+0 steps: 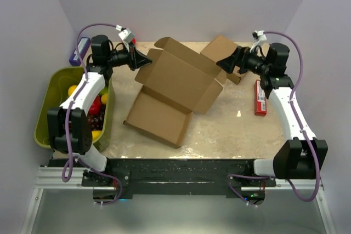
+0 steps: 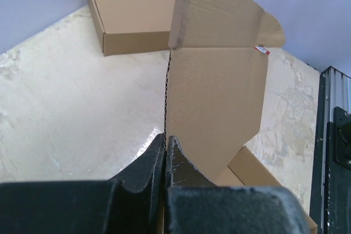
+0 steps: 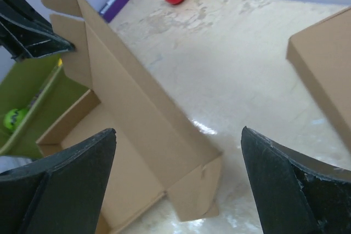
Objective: Fold the paper box
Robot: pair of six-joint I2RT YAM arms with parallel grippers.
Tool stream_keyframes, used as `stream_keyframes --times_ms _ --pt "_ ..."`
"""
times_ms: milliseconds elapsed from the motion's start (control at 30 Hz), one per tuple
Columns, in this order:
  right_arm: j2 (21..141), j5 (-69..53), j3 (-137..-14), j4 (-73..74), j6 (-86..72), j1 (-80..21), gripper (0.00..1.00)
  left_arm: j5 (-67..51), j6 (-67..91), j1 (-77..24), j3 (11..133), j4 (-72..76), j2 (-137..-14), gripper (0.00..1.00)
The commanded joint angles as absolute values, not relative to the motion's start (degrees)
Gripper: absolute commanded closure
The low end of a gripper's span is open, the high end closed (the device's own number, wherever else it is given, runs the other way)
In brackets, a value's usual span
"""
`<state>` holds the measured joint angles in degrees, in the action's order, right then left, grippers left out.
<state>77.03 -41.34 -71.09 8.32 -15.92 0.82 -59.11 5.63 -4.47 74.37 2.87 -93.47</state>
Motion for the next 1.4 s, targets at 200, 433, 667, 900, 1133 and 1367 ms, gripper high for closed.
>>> stream_keyframes --times_ms 200,433,667,900,1133,1367 --pt "67.4 -41.3 -51.5 -13.3 -25.6 3.9 0.01 -55.5 9.7 -2.8 71.8 11.6 -89.7 1.0" --pt "68.8 -40.5 -49.8 -11.9 -24.2 3.9 0.02 -56.0 10.1 -2.6 71.5 12.4 -89.5 1.0" --pt "71.3 -39.2 -47.7 -11.3 -21.1 2.4 0.06 -56.2 10.6 -2.6 70.9 13.2 -89.4 1.0" --pt "75.7 -34.3 -48.1 -10.6 -19.3 0.1 0.07 -56.8 10.8 -2.6 70.8 13.4 -89.6 1.0" --pt "79.4 -29.8 -50.9 -8.8 -15.7 -4.4 0.08 -57.1 10.8 -2.6 70.9 13.4 -89.7 1.0" --pt "81.4 -30.3 -51.2 -10.5 -15.3 -6.8 0.14 -57.2 10.6 -2.6 70.9 13.4 -90.0 1.0"
